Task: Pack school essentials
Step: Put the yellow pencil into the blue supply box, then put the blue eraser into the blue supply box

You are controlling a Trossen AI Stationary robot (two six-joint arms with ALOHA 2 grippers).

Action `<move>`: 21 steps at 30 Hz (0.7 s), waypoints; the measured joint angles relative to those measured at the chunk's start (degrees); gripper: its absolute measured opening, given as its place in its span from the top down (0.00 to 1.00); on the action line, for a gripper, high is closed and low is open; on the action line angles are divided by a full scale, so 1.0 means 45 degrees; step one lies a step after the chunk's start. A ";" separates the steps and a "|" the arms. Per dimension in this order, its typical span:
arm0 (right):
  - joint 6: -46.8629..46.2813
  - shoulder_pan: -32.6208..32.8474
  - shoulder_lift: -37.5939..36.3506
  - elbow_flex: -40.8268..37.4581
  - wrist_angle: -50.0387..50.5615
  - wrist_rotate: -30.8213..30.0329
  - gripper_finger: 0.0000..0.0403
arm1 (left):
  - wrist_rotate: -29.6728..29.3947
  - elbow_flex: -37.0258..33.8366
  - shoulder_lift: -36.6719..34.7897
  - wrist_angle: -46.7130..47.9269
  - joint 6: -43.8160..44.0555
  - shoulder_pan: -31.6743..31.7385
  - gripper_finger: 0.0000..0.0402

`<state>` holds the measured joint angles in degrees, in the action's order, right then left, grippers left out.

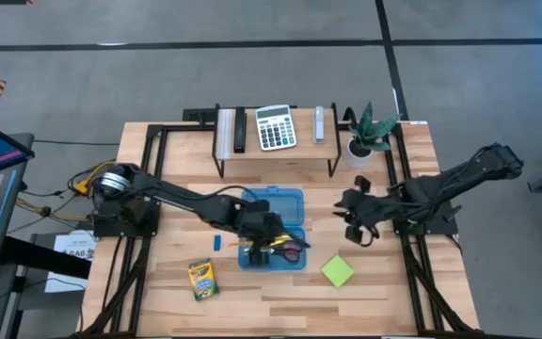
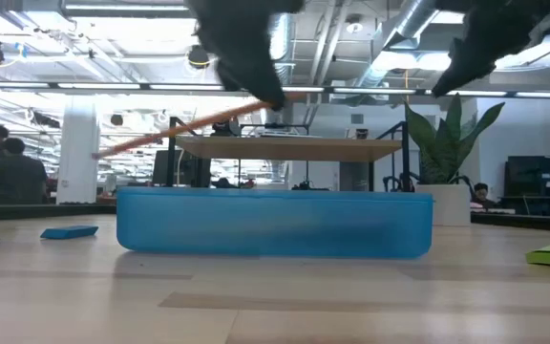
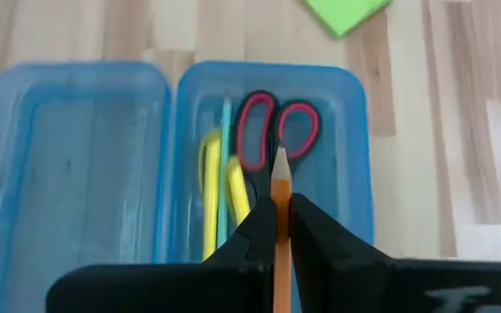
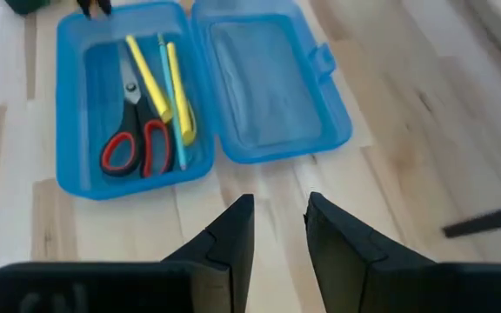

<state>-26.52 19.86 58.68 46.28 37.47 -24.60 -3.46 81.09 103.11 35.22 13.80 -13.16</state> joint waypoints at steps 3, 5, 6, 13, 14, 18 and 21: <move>-0.0015 0.0017 -0.0362 0.0013 -0.0033 -0.0057 0.69 | 0.0488 0.1249 0.1179 -0.0031 -0.0843 0.0237 1.00; -0.0068 0.0086 -0.0424 0.0009 0.0033 -0.0177 0.69 | 0.0783 0.2065 0.1876 0.0129 -0.1232 0.0322 1.00; -0.0099 0.0103 -0.0404 0.0015 -0.0014 -0.0226 0.69 | 0.0907 0.2441 0.2192 0.0071 -0.1360 0.0373 1.00; -0.0149 0.0363 -0.0227 0.0005 0.0328 -0.0232 0.69 | 0.1367 0.3865 0.3778 0.0503 -0.1595 0.0598 0.98; -0.0146 0.0397 -0.0152 0.0005 0.0286 -0.0230 0.69 | 0.1398 0.3873 0.3820 0.0589 -0.1502 0.0642 0.96; -0.0147 0.0410 -0.0108 0.0000 0.0306 -0.0228 0.69 | 0.1258 0.3790 0.3812 0.0750 -0.1333 0.0683 0.85; -0.0141 0.0399 0.0081 -0.0005 0.0326 -0.0228 0.69 | 0.1057 0.3766 0.3702 0.0933 -0.1340 0.0633 0.75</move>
<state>-27.16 21.66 59.05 46.26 38.94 -25.63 1.29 98.04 119.77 39.42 7.77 -10.31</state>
